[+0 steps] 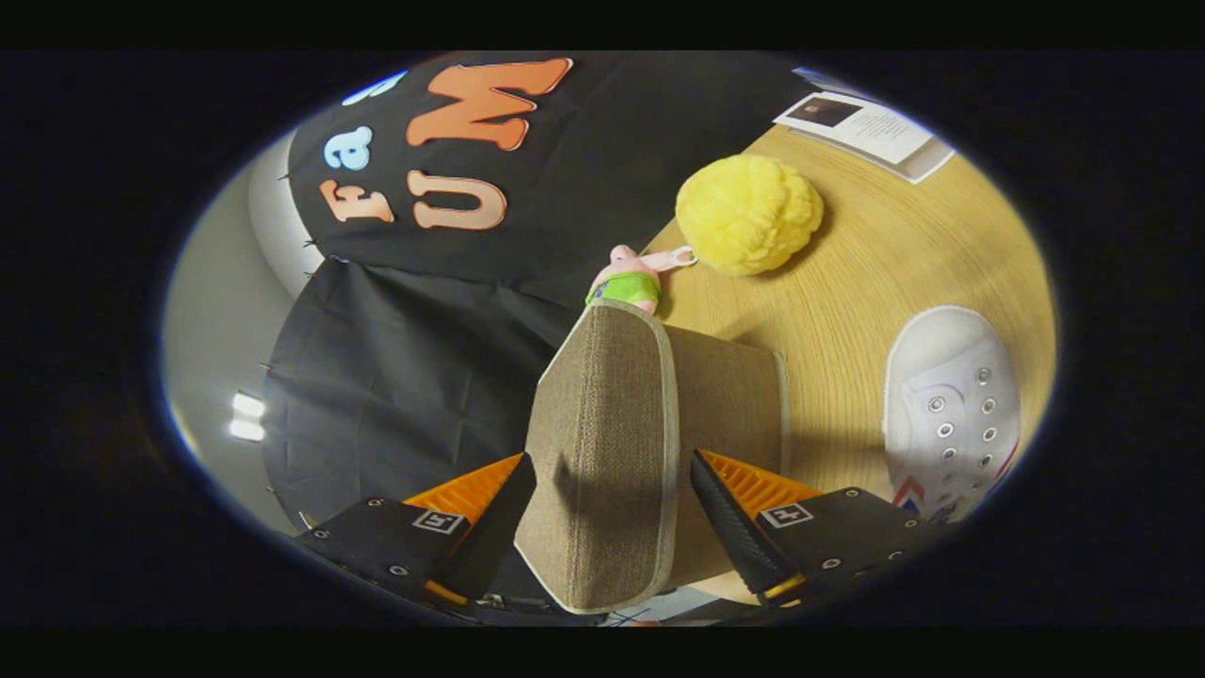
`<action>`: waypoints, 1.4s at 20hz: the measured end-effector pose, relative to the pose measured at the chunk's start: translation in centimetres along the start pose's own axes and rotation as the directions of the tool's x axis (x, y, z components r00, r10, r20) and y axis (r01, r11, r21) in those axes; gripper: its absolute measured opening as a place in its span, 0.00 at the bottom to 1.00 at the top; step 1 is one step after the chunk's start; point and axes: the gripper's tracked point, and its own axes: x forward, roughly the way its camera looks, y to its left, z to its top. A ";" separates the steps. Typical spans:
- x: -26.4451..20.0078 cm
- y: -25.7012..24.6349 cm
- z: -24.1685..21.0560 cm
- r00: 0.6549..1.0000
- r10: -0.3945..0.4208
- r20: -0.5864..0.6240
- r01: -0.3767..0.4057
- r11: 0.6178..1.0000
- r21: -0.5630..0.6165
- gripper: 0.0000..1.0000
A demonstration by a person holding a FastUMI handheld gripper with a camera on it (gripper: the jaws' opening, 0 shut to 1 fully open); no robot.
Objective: Open the storage box then place both shoes into the box .Put the left shoe in first, then the right shoe, with the right side of both shoes facing outward in a uniform manner.
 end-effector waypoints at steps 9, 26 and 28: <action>-3.4 1.9 1.8 0.993 0.093 0.070 -0.099 0.990 0.096 0.87; -3.7 8.6 0.5 0.989 0.089 0.119 -0.093 0.995 0.030 0.01; -3.5 10.3 0.9 0.983 0.099 0.153 -0.103 0.994 0.020 0.01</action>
